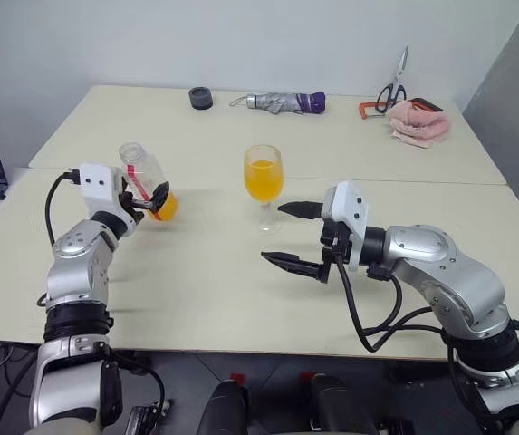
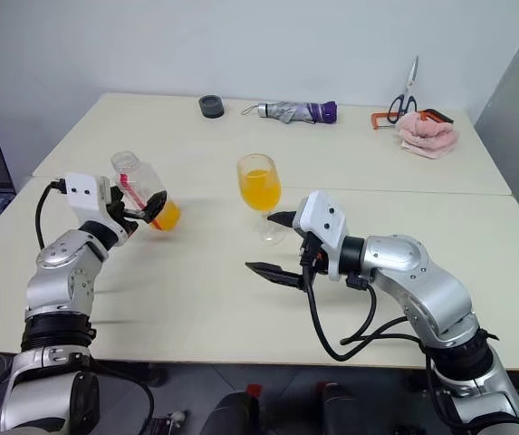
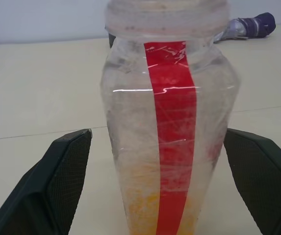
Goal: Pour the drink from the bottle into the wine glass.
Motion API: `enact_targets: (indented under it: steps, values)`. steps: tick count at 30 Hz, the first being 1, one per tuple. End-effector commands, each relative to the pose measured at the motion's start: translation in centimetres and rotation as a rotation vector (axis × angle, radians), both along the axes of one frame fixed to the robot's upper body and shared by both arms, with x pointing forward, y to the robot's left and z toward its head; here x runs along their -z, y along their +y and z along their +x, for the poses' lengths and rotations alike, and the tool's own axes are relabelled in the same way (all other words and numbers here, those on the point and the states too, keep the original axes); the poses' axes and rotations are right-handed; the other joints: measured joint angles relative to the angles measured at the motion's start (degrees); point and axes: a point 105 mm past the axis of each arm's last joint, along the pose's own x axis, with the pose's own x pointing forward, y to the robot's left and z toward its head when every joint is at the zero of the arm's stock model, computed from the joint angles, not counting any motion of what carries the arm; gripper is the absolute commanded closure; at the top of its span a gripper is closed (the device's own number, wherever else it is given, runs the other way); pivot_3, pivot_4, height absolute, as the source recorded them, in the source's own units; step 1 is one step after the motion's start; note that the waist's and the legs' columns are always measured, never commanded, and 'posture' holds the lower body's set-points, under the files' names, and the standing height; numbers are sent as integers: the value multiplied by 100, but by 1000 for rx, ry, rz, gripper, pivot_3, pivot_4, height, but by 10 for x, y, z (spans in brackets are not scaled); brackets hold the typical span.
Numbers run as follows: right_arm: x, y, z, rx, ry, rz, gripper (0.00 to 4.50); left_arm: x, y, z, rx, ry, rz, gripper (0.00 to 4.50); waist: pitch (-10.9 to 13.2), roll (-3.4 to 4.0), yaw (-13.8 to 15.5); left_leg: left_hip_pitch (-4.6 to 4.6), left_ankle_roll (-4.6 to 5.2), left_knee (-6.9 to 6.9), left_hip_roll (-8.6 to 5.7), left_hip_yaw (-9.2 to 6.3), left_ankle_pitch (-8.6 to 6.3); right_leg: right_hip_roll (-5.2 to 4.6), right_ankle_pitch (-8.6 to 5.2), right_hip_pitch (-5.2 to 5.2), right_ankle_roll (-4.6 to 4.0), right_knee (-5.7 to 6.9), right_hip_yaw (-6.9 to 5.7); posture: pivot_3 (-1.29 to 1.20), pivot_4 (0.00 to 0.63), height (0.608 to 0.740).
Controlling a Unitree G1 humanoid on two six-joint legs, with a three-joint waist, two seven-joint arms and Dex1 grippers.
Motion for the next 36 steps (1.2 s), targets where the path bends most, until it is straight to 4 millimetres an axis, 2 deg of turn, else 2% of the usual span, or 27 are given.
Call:
enact_targets:
  steps: [1,4,10,14,17,21,25,31,36]
  values:
    - [-11,-7,-6,3,-58,16,0,-21,5,-10,1,-84,30,9,0,0,0,0,0,-1,1,0,0,0,0,0,0,-2,0,0,150,740]
    - [-10,-18,-6,54,-84,4,0,-21,6,-21,15,-93,33,9,0,0,1,-1,0,-5,1,1,0,-2,0,0,0,-5,1,0,150,740]
    - [-1,-29,-8,99,-85,-7,0,-14,11,-33,4,-75,63,9,0,0,1,1,0,-6,2,0,0,-1,0,0,0,-6,0,0,150,740]
    - [4,-41,1,214,-87,56,0,-10,15,-42,-14,-68,67,9,0,0,1,1,0,-7,2,2,0,-1,0,0,1,-6,2,0,150,740]
    - [14,-51,7,320,-87,134,0,-4,14,-52,-23,-54,69,9,-1,-2,1,1,0,-11,5,2,0,-1,-1,0,1,-9,3,0,150,740]
    - [39,-71,17,523,-79,279,0,7,8,-67,-42,-18,42,9,-2,-3,0,5,0,-14,5,7,0,-2,-1,1,1,-9,8,0,150,740]
    - [64,-94,35,738,-81,348,0,15,-6,-78,-30,-25,62,9,-2,-3,1,10,-1,-14,5,15,0,-2,-1,2,1,-7,14,0,150,740]
    - [70,-121,57,897,-103,398,0,23,-3,-86,-102,-50,19,9,-2,0,-1,17,-2,-16,5,20,1,2,0,4,1,-5,19,0,150,740]
    - [72,-125,61,900,-106,393,0,31,-5,-88,-118,-32,11,9,-2,-1,0,16,-2,-19,6,16,1,3,-1,5,1,-6,17,0,150,740]
